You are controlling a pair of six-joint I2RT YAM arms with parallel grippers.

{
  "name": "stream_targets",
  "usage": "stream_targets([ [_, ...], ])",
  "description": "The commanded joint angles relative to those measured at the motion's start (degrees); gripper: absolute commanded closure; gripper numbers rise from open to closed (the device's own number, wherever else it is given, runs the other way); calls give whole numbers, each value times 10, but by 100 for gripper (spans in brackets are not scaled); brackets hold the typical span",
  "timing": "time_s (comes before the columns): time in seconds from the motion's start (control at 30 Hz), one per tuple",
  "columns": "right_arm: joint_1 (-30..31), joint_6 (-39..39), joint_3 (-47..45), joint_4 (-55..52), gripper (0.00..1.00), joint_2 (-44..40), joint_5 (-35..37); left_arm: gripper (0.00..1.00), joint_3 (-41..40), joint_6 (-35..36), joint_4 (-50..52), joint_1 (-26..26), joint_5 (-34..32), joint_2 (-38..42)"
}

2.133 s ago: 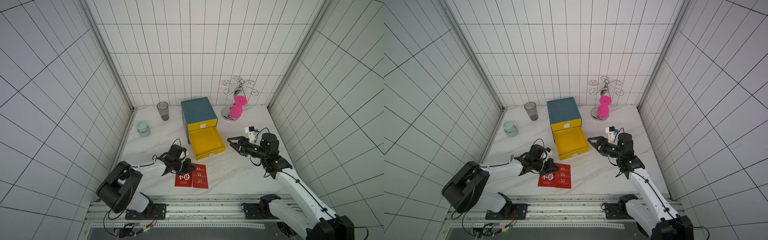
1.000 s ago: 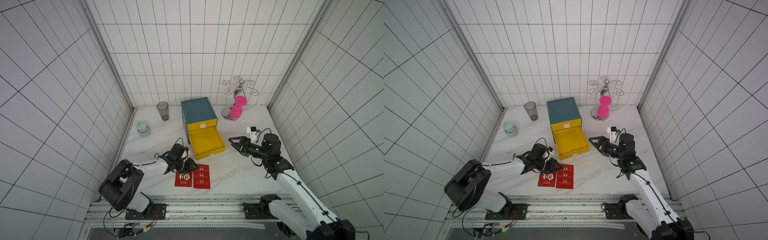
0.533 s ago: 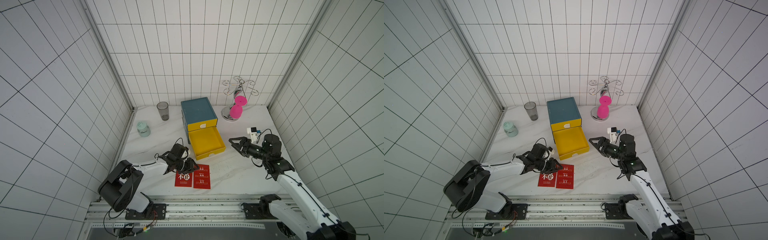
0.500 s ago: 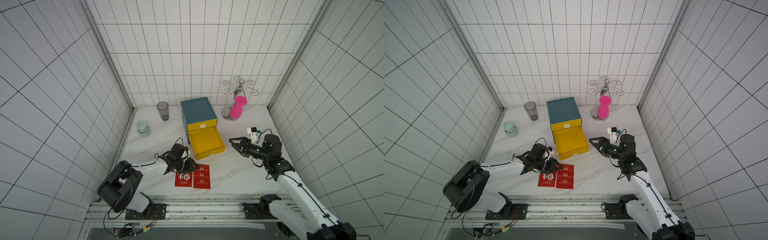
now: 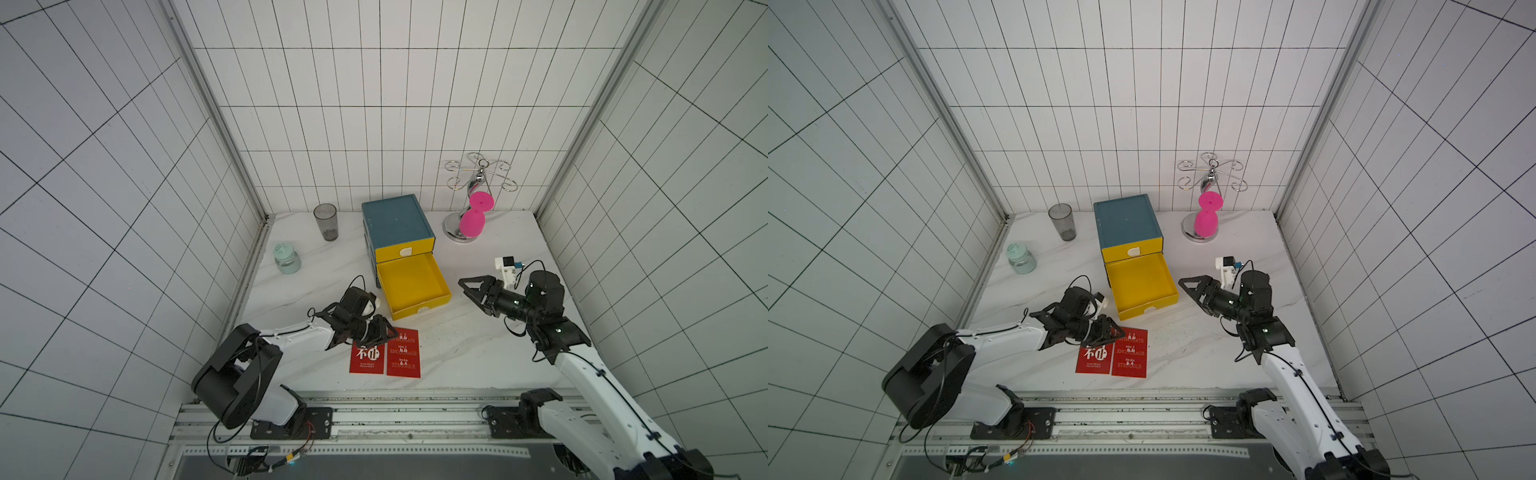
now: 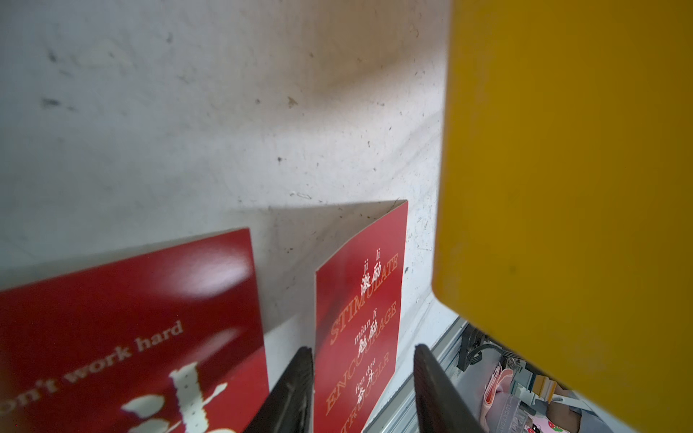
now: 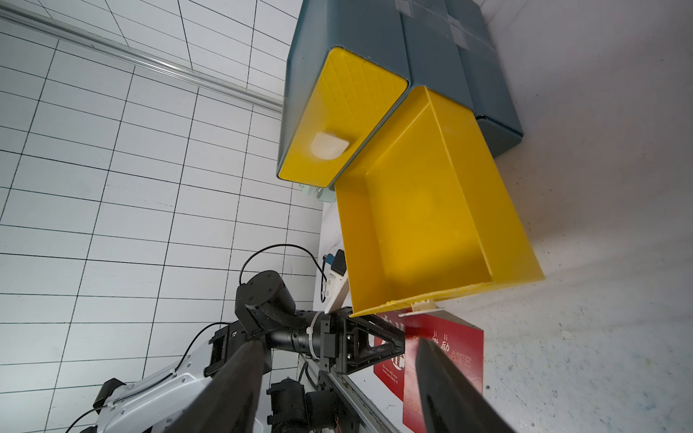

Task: Take the postcards out of the drawer
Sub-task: Place the postcard at the center of the board.

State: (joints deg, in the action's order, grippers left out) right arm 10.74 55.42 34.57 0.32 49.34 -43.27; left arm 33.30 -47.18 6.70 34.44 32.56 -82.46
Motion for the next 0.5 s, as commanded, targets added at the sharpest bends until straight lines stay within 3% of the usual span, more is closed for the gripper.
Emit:
stream_targets([
  [0.0,-6,-5,-15,0,32,1,4,56,-6,-2,0,4,-12,5],
  [0.47,-6,-16,-12,-17,32,0,8,53,1,-26,-5,21,-33,-8],
])
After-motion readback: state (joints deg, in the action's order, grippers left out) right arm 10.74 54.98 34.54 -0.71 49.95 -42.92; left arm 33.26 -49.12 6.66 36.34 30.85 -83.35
